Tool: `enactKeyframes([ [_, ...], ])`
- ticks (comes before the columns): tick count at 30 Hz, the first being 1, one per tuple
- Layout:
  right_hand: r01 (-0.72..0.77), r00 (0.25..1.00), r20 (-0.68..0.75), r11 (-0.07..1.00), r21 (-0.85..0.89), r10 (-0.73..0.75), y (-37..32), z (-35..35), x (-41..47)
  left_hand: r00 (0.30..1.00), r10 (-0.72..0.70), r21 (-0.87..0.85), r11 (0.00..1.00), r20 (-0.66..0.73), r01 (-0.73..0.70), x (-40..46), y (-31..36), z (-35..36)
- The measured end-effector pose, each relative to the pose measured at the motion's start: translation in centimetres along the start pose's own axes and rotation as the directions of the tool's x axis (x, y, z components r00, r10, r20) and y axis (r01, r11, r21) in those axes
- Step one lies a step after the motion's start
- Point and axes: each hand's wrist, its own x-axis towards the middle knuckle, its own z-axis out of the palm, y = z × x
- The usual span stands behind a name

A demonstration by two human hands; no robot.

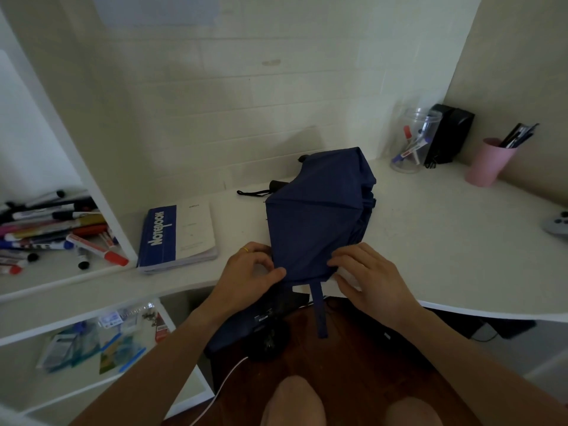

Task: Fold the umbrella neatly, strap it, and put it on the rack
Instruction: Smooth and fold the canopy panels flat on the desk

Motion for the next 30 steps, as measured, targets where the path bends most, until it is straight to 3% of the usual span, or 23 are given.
enactKeyframes([
  [9, 0.035, 0.999, 0.003, 0.999, -0.042, -0.035, -0.1, 0.3, 0.1, 1.0, 0.017, -0.029, 0.999, 0.008, -0.017, 0.1, -0.4, 0.4],
  [14, 0.044, 0.997, 0.066, 0.999, 0.006, -0.044, 0.2, 0.2, -0.1, 0.989, 0.138, 0.163, 0.978, -0.056, -0.127, -0.4, -0.9, 1.2],
  [18, 0.038, 0.992, 0.121, 0.999, 0.01, -0.039, 0.1, 0.4, -0.4, 0.989, 0.138, 0.258, 0.959, -0.049, -0.12, -0.3, -0.4, 1.0],
  [20, 0.032, 0.993, 0.117, 0.999, 0.012, -0.033, 0.0, 0.4, -0.4, 0.975, 0.181, 0.272, 0.952, -0.13, -0.141, 0.3, 0.2, 0.5],
  [22, 0.022, 0.992, 0.122, 1.0, 0.015, -0.023, -0.1, 0.3, -0.4, 0.918, 0.324, 0.267, 0.928, -0.228, -0.261, 1.2, 1.4, 0.1],
  [24, 0.011, 0.99, 0.141, 1.0, 0.021, -0.014, -0.1, 0.3, -0.1, 0.864, 0.485, 0.291, 0.853, -0.136, -0.433, 2.4, 2.3, 0.2],
  [26, 0.002, 0.982, 0.187, 0.999, 0.032, -0.008, 0.0, 0.1, 0.2, 0.819, 0.561, 0.396, 0.73, 0.12, -0.557, 3.7, 2.0, 0.9],
  [28, -0.025, 0.973, 0.232, 0.998, 0.064, 0.009, 0.0, -0.4, 0.5, 0.801, 0.495, 0.486, 0.637, 0.337, -0.598, 4.5, 0.6, 1.5],
  [30, -0.1, 0.966, 0.249, 0.99, 0.101, 0.072, -0.3, -1.3, 1.5, 0.816, 0.384, 0.517, 0.636, 0.432, -0.573, 4.7, -0.7, 1.8],
])
